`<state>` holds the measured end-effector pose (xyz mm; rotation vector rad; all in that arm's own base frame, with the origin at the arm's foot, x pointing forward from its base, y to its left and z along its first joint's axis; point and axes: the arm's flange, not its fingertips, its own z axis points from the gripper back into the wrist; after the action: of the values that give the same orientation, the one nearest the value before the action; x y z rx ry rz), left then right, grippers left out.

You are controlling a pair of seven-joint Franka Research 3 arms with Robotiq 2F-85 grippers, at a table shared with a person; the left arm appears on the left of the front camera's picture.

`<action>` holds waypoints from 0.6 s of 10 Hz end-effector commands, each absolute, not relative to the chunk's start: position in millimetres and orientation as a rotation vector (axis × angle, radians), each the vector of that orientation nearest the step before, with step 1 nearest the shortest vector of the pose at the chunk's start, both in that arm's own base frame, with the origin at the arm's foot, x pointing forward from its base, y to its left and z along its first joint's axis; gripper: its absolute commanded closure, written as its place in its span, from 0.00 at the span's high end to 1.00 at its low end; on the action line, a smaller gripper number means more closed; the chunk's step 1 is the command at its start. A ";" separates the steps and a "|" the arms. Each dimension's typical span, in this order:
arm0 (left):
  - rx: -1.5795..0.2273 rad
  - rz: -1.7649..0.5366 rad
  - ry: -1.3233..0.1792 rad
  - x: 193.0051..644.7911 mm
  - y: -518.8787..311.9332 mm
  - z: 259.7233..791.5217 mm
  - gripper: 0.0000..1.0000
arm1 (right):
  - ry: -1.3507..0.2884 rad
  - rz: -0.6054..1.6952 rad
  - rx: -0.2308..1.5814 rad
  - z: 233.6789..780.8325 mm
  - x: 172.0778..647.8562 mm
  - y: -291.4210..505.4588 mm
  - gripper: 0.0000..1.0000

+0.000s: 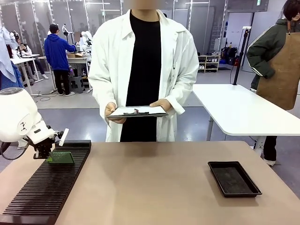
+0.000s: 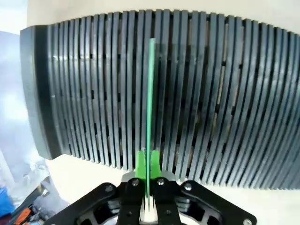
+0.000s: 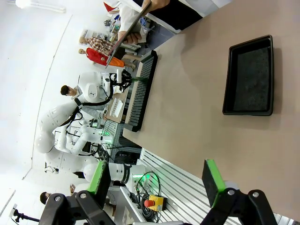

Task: Inspect the PCB.
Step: Pick up the Blank PCB and present it to the human.

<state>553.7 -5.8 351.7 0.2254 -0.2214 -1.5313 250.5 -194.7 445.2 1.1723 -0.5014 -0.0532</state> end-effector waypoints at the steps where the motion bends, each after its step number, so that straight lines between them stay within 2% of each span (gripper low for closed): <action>1: 0.189 -1.532 -0.197 563.5 -3.9 356.1 0.00 | -0.519 -0.037 1.181 445.6 250.7 -196.0 1.00; 4: 0.161 -1.519 -0.197 562.2 -3.5 366.4 0.00 | -0.519 -0.037 1.181 445.6 250.7 -196.0 1.00; 6: 0.145 -1.473 -0.245 554.5 -2.3 400.8 0.00 | -0.519 -0.037 1.181 445.6 250.7 -196.0 1.00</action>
<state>558.4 -6.2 376.9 0.1816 -0.2201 -1.5018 250.6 -194.6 445.1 1.1724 -0.5011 -0.0533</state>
